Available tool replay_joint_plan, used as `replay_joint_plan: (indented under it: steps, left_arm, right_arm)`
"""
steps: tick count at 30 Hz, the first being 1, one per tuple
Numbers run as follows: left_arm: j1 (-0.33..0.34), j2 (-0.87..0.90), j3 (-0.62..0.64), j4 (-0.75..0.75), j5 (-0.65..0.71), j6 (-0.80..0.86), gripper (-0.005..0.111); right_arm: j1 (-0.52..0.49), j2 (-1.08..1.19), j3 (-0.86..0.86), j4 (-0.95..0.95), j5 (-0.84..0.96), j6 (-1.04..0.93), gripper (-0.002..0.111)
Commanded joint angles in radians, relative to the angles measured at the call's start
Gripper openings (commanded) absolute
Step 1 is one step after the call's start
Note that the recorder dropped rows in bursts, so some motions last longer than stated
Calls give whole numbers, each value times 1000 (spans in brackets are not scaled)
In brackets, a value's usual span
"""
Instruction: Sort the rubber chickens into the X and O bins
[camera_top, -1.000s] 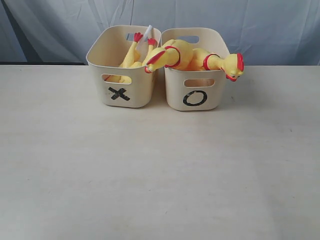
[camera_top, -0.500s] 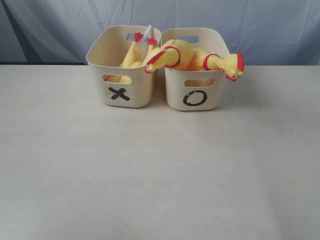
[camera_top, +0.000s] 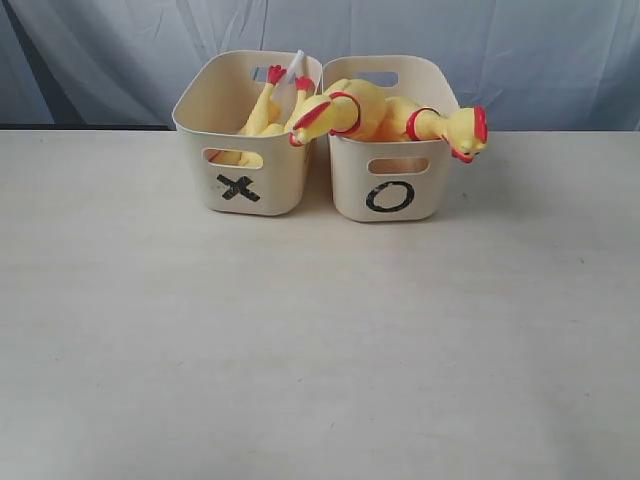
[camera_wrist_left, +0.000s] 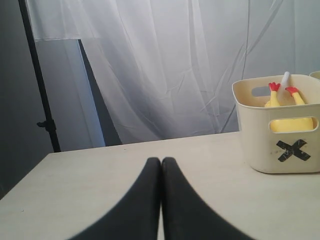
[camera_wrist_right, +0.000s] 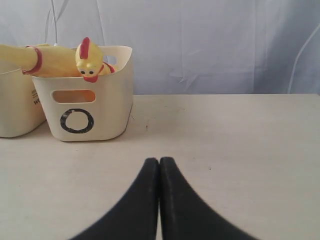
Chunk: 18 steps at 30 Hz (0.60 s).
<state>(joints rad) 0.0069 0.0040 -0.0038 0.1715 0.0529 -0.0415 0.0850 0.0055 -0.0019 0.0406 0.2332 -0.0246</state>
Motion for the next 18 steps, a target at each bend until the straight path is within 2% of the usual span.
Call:
replay_joint_plan:
  steps: [1, 4, 8, 14, 18]
  left_arm:
    - [1, -4, 4, -92, 15, -3, 0]
    - [1, -4, 4, -205, 25, -3, 0]
    - [1, -4, 4, -202, 48, -3, 0]
    - [1, -4, 4, -197, 169, -3, 0]
    - [1, -4, 4, -194, 169, -3, 0]
  right_arm:
    - [-7, -5, 2, -6, 0, -2, 0]
    - [-7, -5, 2, -6, 0, -2, 0]
    - [-7, -5, 2, -9, 4, -2, 0]
    - [-7, -5, 2, -10, 46, -2, 0]
    - [-7, -5, 2, -10, 65, -2, 0]
